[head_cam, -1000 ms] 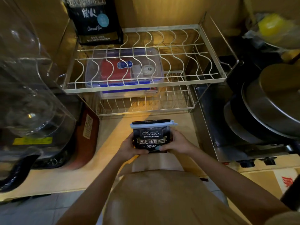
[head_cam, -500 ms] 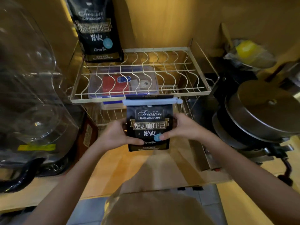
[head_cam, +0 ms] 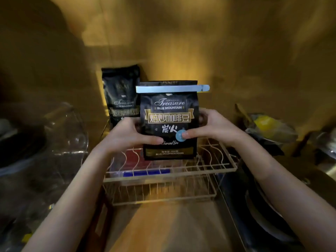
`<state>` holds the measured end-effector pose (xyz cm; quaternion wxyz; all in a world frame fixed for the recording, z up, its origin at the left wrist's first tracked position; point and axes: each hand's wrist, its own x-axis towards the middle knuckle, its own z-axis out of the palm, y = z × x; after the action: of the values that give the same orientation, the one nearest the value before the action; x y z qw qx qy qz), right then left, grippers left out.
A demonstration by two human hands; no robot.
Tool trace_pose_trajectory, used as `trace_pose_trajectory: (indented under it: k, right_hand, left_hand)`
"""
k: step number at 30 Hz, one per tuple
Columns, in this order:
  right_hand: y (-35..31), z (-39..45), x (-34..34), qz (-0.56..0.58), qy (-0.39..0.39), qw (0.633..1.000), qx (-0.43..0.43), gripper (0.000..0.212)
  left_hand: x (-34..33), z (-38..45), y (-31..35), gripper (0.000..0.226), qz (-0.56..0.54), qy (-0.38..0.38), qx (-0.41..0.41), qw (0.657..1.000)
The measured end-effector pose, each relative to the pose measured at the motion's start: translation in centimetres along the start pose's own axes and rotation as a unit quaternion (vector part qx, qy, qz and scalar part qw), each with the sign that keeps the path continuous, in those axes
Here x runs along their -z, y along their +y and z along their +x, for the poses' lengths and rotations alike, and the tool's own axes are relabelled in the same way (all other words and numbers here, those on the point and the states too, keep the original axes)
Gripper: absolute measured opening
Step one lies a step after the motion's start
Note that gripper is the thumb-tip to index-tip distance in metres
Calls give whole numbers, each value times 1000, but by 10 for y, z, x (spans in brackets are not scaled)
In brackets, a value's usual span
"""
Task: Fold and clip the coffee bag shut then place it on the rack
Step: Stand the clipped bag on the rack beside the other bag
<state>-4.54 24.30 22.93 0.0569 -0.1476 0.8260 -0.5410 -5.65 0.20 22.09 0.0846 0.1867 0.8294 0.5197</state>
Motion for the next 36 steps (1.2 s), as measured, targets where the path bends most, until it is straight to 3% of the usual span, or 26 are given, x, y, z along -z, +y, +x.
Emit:
trace_pose_trajectory:
  k: [3, 7, 11, 22, 27, 33, 36]
  right_hand:
    - [-4, 23, 7, 24, 68, 997, 23, 81]
    - [5, 48, 10, 69, 123, 989, 37, 69]
    - [22, 69, 5, 128, 157, 978, 44, 57]
    - [79, 99, -24, 155, 198, 968, -6, 43]
    - [91, 104, -31, 178, 212, 961, -27, 60]
    - [99, 113, -33, 185, 201, 961, -31, 60]
    - [101, 116, -34, 190, 202, 961, -26, 59]
  left_hand:
    - [1, 16, 6, 54, -35, 108, -14, 993]
    - [-7, 41, 2, 76, -27, 215, -39, 975]
    - [-18, 64, -16, 67, -33, 266, -40, 962]
    - [-54, 93, -68, 47, -11, 320, -31, 947]
    - [-64, 100, -77, 54, 41, 337, -7, 941]
    - [-73, 103, -77, 69, 54, 351, -17, 935]
    - [-78, 105, -80, 75, 108, 337, -66, 933]
